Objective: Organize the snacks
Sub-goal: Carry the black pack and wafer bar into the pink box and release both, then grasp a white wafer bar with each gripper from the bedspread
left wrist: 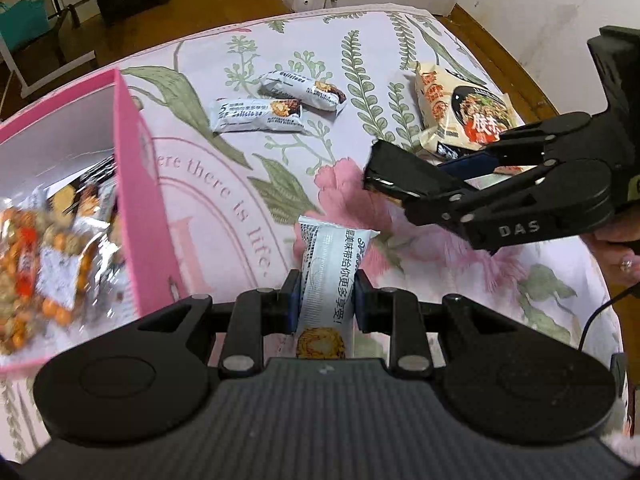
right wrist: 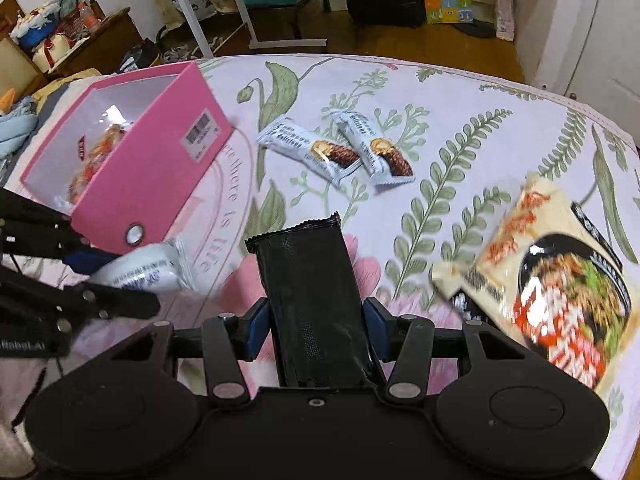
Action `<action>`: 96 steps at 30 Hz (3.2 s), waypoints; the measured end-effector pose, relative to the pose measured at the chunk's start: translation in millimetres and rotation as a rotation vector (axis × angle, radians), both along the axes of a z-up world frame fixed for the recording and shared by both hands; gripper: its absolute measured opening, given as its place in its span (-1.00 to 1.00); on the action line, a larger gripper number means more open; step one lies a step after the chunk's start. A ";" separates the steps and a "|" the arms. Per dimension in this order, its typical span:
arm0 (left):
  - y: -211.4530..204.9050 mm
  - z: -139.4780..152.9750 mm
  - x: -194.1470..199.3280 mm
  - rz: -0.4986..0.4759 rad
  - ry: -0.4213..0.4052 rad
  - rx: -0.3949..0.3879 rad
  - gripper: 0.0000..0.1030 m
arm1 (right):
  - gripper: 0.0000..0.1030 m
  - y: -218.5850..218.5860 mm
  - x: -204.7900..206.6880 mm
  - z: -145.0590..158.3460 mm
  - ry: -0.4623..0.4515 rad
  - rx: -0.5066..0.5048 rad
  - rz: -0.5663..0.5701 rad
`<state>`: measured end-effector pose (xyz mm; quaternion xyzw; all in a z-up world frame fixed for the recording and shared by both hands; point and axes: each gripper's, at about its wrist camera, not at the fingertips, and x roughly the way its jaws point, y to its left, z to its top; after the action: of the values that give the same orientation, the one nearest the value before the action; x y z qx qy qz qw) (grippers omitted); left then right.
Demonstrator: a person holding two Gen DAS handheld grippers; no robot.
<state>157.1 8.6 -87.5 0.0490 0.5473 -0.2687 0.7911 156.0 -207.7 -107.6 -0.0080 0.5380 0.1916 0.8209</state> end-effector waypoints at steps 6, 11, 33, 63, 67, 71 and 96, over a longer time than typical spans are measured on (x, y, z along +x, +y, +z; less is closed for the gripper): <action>33.6 26.6 -27.7 0.014 -0.022 -0.025 -0.51 | 0.08 9.3 -28.0 31.3 -0.044 0.083 -0.011; 74.0 56.1 -48.0 0.061 -0.072 -0.043 -0.51 | 0.08 33.4 -42.7 60.6 -0.073 0.137 0.038; 219.4 51.9 24.3 0.508 -0.183 -0.092 -0.51 | 0.08 222.4 44.8 86.2 -0.270 -0.021 0.318; 218.1 21.4 23.8 0.520 -0.089 -0.129 -0.06 | 0.32 176.0 36.2 92.9 -0.386 -0.008 0.257; 205.1 40.7 10.4 0.474 -0.106 -0.129 -0.06 | 0.26 141.2 30.9 110.9 -0.346 -0.017 0.242; 184.7 59.1 2.5 0.433 -0.109 -0.144 -0.06 | 0.18 100.4 31.8 135.2 -0.261 -0.032 0.233; 14.7 -68.1 131.7 0.719 0.014 -0.206 -0.10 | 0.02 -21.4 146.0 -12.0 -0.183 0.168 0.083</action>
<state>288.8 23.3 -155.6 -0.2279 0.5050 -0.0278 0.8320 301.9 -229.2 -119.7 0.0208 0.4420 0.2683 0.8557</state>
